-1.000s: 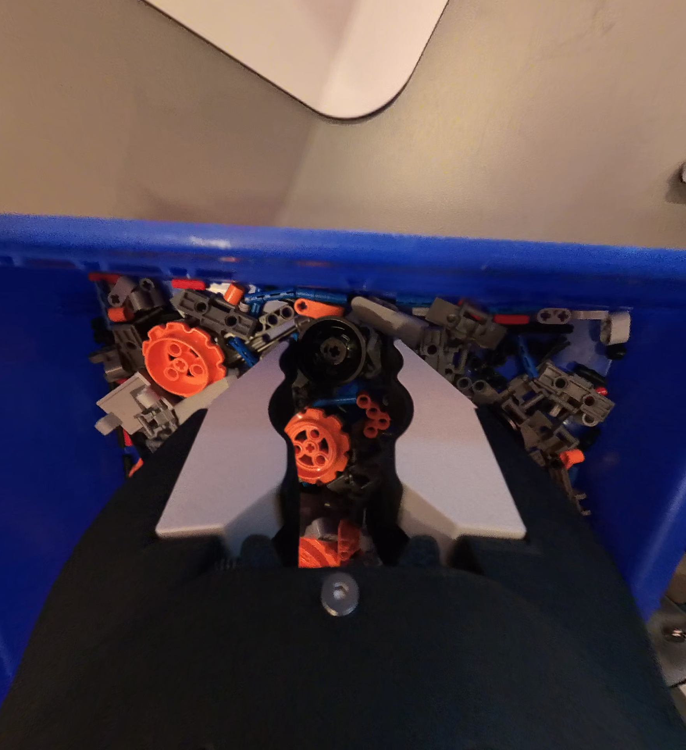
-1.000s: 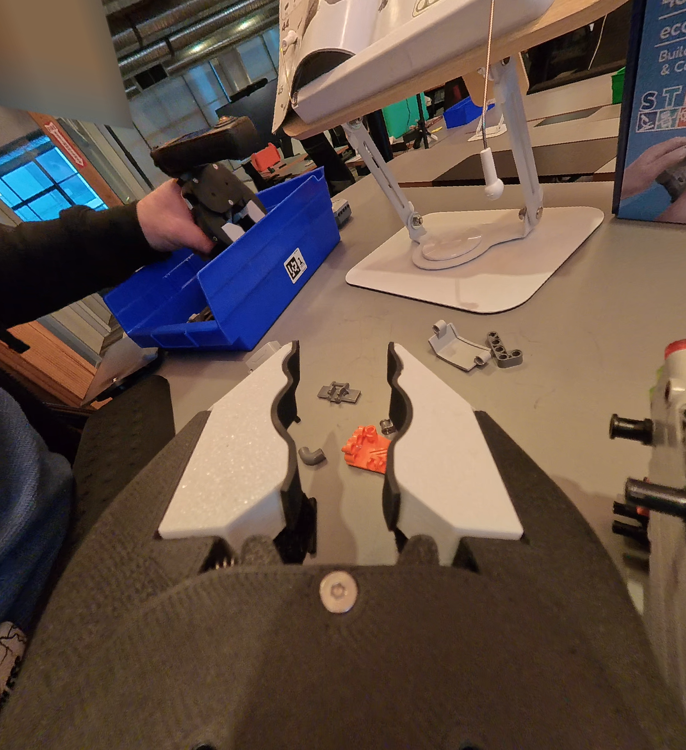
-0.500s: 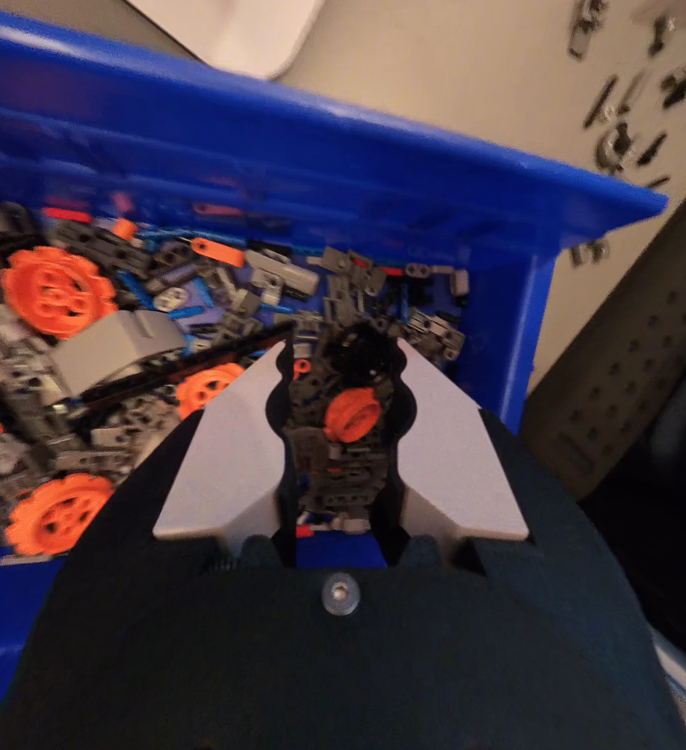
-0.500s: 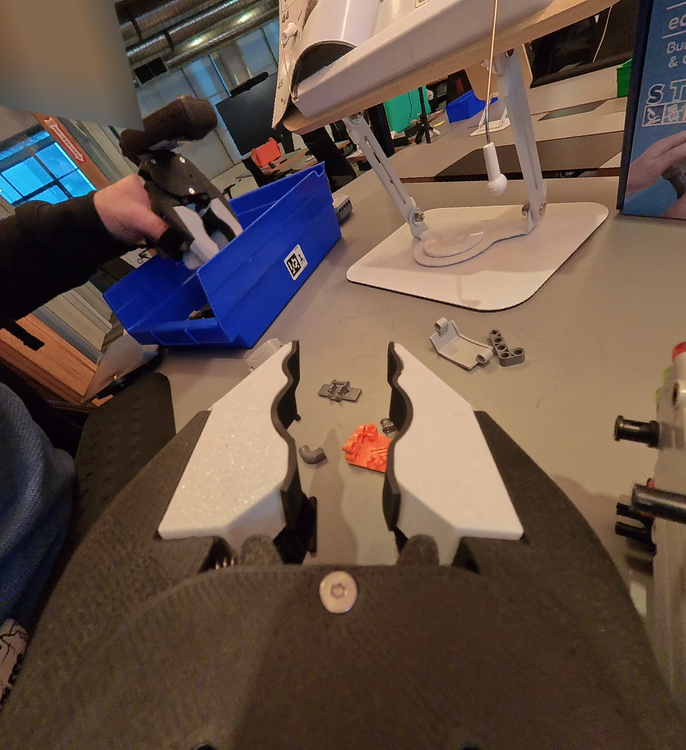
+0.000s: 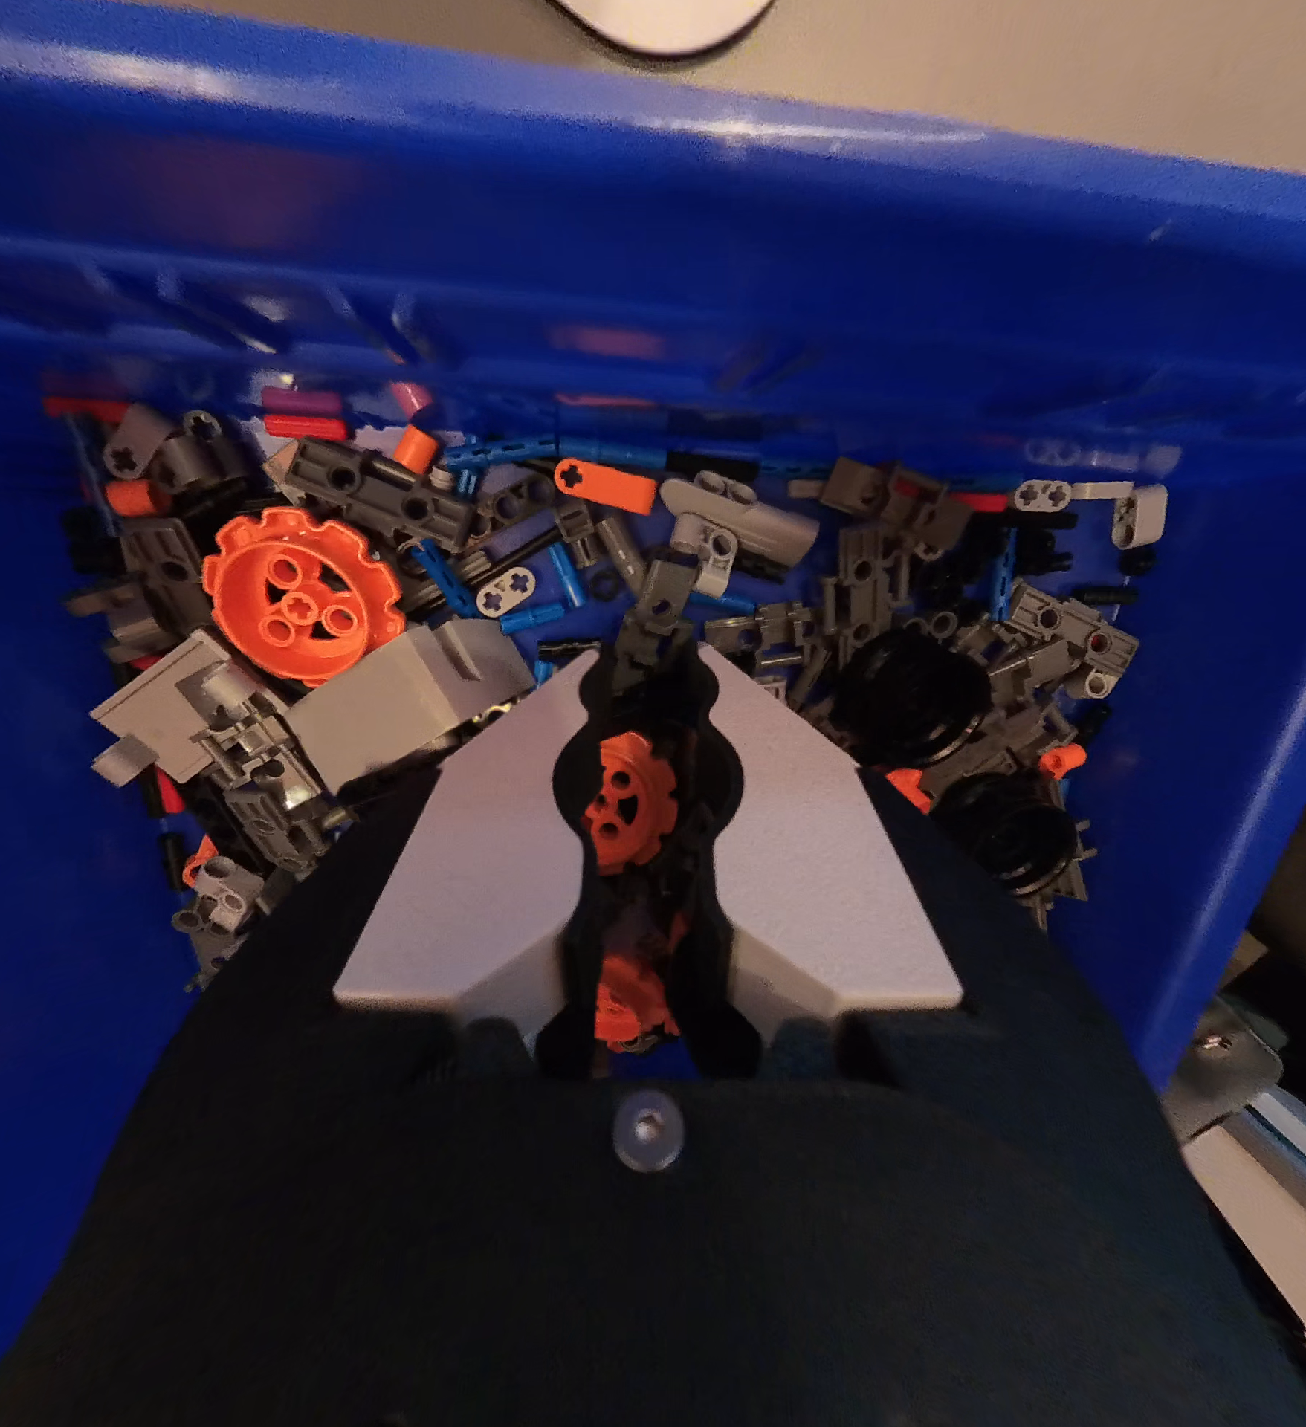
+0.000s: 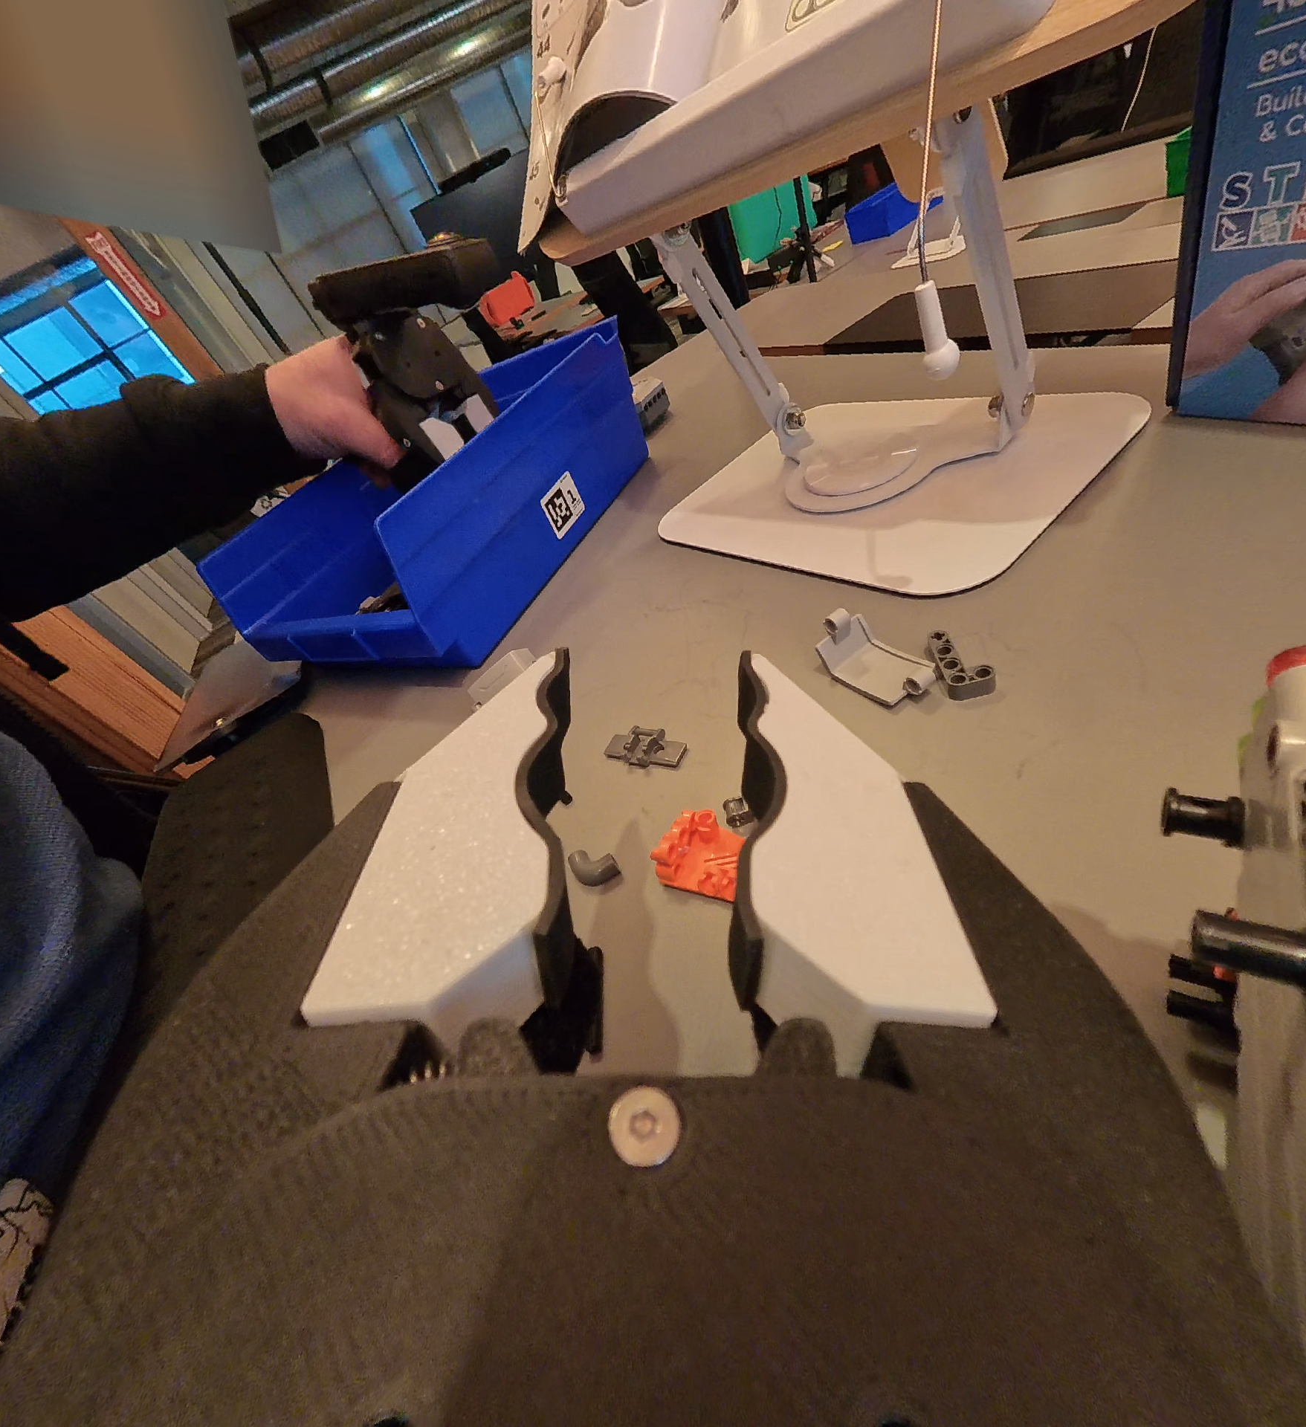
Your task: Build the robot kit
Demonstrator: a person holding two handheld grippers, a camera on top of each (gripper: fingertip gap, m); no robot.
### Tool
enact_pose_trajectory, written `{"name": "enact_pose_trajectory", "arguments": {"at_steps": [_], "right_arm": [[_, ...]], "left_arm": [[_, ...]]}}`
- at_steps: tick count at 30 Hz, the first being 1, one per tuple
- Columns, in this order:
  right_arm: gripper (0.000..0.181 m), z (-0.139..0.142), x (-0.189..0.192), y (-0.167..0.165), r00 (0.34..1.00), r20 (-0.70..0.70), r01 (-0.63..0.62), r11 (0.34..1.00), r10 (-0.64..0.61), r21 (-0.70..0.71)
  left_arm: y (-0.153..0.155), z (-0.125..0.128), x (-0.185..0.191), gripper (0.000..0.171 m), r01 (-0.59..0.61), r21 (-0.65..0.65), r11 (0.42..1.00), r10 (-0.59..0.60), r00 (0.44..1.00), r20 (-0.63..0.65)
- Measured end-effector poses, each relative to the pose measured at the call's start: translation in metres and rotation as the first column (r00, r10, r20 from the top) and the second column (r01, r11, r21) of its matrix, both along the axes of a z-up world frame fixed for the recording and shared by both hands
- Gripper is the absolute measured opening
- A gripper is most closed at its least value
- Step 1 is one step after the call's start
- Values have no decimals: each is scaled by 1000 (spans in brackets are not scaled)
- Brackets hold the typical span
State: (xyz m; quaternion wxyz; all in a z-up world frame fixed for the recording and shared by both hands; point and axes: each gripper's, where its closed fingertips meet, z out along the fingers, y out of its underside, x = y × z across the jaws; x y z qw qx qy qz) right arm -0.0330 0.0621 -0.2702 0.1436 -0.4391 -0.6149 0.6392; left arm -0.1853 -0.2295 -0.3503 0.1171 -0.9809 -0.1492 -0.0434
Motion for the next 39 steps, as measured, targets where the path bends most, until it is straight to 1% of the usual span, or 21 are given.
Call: {"name": "enact_pose_trajectory", "arguments": {"at_steps": [4,5,6,8,10,11,15,18,20,21,22,23,32,34,37,39], "right_arm": [[41,0,0,0,1000,1,-3,1000,3,1],[41,0,0,0,1000,2,-3,1000,3,0],[41,0,0,0,1000,3,-4,1000,4,0],[41,-1,0,0,1000,4,-4,1000,4,-1],[41,-1,0,-1,1000,4,-5,1000,5,-2],[41,-1,0,-1,1000,5,-6,1000,6,-2],[41,0,0,0,1000,4,-5,1000,5,-3],[41,0,0,0,1000,1,-4,1000,4,-4],[41,0,0,0,1000,-1,-3,1000,3,-5],[41,1,0,0,1000,-2,-3,1000,3,-6],[41,1,0,0,1000,-3,-3,1000,3,-7],[41,1,1,0,1000,-4,-3,1000,3,-9],[41,1,1,0,1000,-6,-4,1000,4,-10],[41,1,1,0,1000,-6,-5,1000,4,-11],[41,1,1,0,1000,-6,-6,1000,5,-11],[41,1,1,0,1000,-6,-6,1000,5,-11]], "left_arm": [[0,5,5,15,0,18,1000,0,1000,-9],[-1,7,7,8,-1,24,1000,1,1000,-4],[0,10,12,0,1,43,999,-2,1000,13],[-2,13,24,0,-1,45,999,-1,998,56],[-6,14,39,0,21,36,999,-24,995,101],[-3,15,44,0,24,53,998,-30,993,118],[11,23,18,10,-37,122,992,35,999,16],[13,17,-6,9,-16,81,997,24,995,-100],[13,9,-9,8,-11,40,999,14,996,-85],[13,6,-11,5,-2,30,1000,5,995,-99],[14,3,-9,2,16,29,999,-13,996,-87],[13,-1,-7,3,17,16,1000,-16,998,-69],[16,-3,-9,4,8,23,1000,-6,998,-68],[15,-3,-13,4,-9,18,1000,11,996,-86],[14,-3,-13,3,-1,20,1000,3,994,-105],[15,-1,-11,3,-6,36,999,9,996,-91]]}}
